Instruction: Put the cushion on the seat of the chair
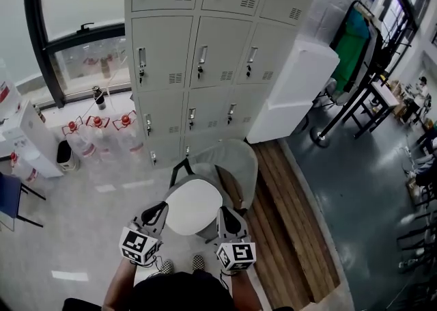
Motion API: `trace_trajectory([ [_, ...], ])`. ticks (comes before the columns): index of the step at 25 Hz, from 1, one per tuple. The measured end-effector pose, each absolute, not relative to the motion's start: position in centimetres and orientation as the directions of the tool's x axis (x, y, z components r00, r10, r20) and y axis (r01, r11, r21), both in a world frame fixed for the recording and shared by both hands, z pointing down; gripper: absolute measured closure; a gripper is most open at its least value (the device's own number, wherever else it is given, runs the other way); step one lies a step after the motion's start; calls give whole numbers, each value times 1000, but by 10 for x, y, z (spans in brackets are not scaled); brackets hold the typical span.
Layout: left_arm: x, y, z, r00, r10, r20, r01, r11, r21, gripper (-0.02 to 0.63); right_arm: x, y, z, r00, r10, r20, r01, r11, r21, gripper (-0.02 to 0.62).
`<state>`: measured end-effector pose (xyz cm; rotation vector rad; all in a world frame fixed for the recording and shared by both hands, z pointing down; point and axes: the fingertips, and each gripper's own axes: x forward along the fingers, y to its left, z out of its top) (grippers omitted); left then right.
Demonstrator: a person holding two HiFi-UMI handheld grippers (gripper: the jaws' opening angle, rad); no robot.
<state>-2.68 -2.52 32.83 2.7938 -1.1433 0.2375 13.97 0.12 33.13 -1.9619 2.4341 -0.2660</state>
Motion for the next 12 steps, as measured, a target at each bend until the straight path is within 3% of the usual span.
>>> trace_trajectory([
  [12,-49,-4,310,689,-712,135,-719,-694,10,578,116,31,316,-234,-970,71,-969,226,-102,554],
])
